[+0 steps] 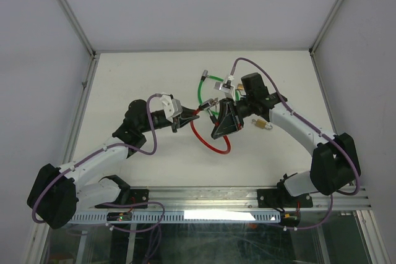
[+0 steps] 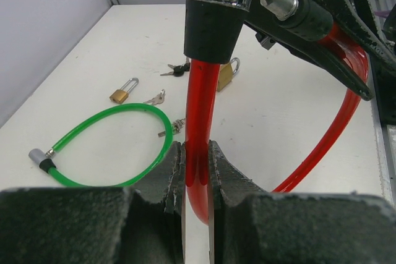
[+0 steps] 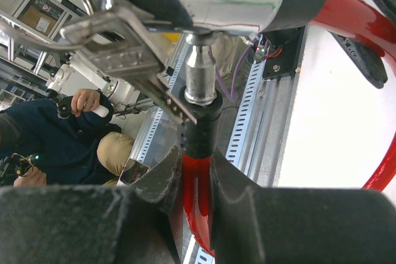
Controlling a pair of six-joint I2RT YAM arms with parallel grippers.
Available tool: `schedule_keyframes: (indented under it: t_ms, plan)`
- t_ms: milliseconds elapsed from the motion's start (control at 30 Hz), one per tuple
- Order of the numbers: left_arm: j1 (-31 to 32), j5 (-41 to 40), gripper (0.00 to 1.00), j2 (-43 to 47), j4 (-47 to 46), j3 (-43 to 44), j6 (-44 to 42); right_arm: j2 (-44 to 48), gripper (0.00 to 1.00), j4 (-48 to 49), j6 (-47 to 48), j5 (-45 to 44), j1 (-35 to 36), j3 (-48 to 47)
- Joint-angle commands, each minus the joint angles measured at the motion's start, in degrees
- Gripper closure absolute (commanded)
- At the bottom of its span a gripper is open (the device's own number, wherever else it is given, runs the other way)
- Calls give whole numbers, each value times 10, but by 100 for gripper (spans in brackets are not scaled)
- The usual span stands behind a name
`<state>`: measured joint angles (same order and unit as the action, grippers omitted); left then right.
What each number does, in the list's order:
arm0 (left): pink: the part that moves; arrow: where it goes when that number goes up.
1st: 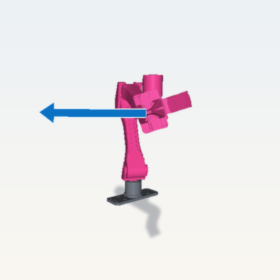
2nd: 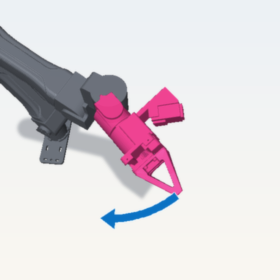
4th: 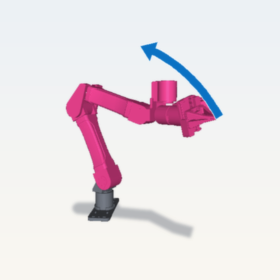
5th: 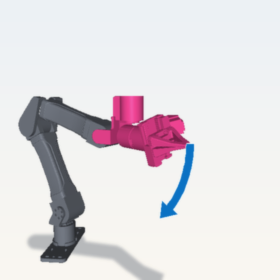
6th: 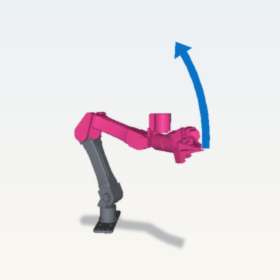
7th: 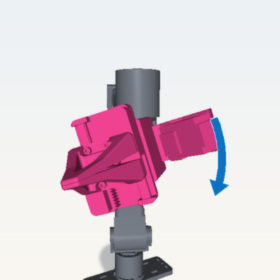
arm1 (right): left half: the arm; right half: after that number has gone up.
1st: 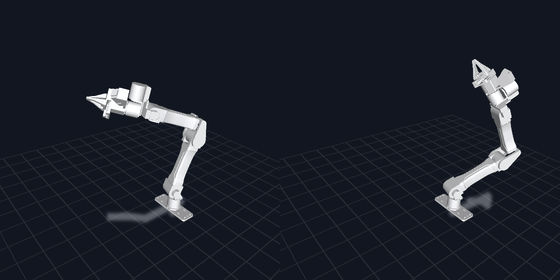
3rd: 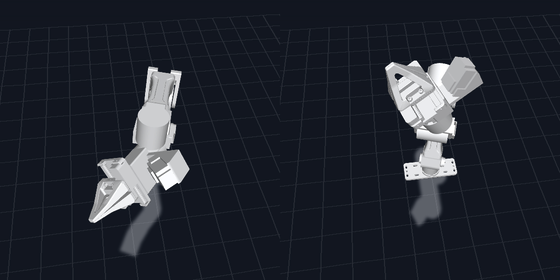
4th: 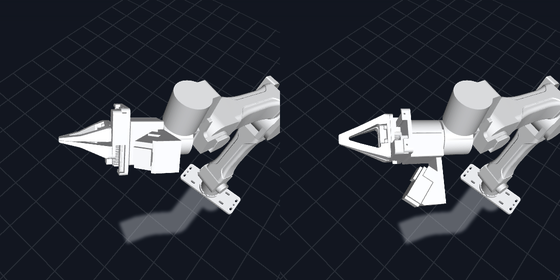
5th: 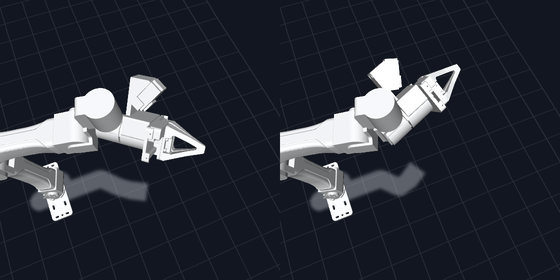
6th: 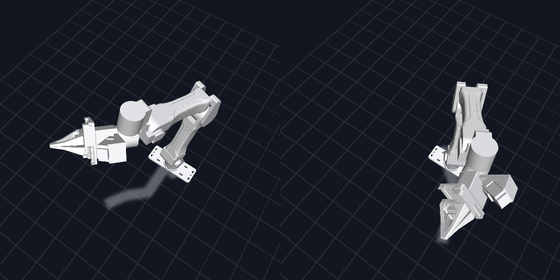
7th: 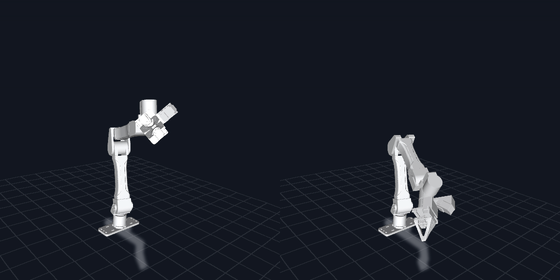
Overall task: Lock with the key
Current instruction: Lock the lock.
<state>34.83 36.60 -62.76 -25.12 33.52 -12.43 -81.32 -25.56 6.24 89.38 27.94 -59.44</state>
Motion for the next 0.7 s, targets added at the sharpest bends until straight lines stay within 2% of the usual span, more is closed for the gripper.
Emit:
schedule_keyframes:
  t_ms: [0, 667]
  plan:
    - [-2, 35, 100, 14, -30, 22, 9, 24, 100, 3, 7, 47, -8, -25]
    - [-7, 77, 100, -4, -24, 32, 16, 28, 100, -1, 11, 50, -11, -24]
